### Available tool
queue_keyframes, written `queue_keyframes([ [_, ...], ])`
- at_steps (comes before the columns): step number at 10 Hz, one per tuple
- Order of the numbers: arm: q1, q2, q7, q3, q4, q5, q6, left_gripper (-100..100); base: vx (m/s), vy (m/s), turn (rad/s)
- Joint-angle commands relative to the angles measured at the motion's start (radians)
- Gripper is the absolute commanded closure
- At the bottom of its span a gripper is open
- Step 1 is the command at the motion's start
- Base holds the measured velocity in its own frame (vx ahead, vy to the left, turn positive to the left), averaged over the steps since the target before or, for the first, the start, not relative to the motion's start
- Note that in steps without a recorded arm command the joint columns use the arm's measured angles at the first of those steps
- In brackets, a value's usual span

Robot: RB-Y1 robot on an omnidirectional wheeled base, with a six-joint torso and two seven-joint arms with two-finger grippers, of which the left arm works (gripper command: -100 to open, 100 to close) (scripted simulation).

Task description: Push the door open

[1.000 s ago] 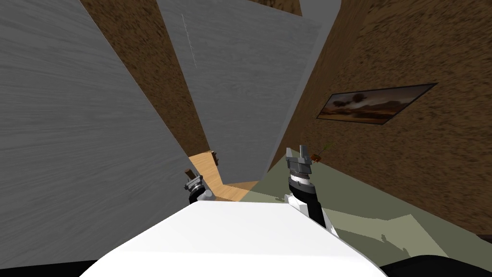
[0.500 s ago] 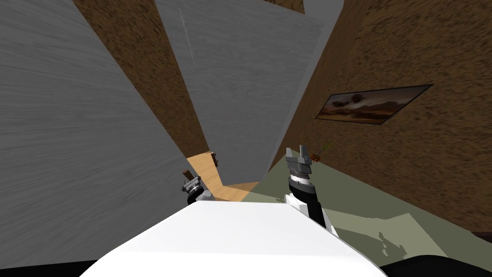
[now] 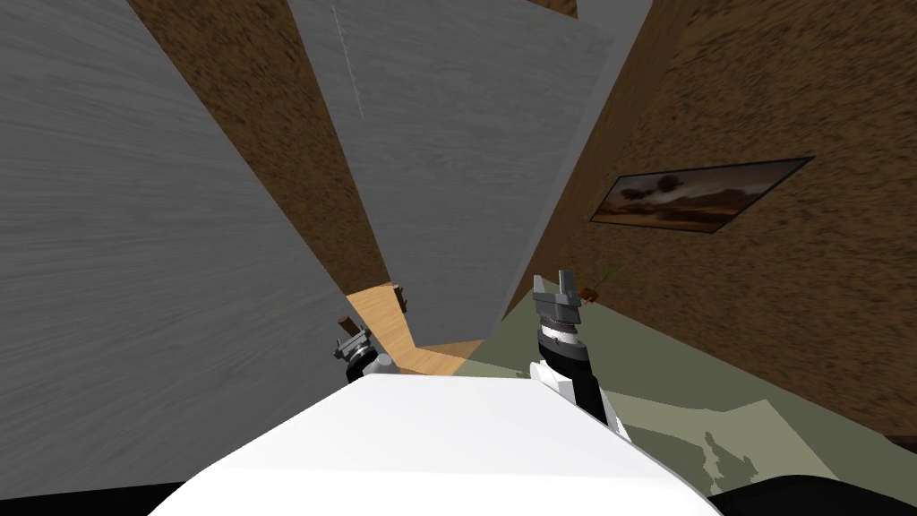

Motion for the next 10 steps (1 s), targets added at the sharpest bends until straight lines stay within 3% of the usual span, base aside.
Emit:
queue_keyframes([
  [1,0.013,0.005,-0.009,0.031,-0.008,0.005,-0.007,100,0.027,0.009,-0.035],
  [4,0.005,-0.001,-0.013,0.084,0.001,0.01,-0.012,100,0.075,0.044,-0.056],
  [6,0.005,-0.001,-0.013,0.084,0.001,0.01,-0.012,100,0.053,0.023,-0.014],
  [7,0.0,-0.005,-0.016,0.114,0.006,0.013,-0.015,100,0.075,0.027,-0.065],
  [10,-0.01,-0.013,-0.019,0.162,0.014,0.016,-0.019,100,0.105,0.041,-0.052],
])
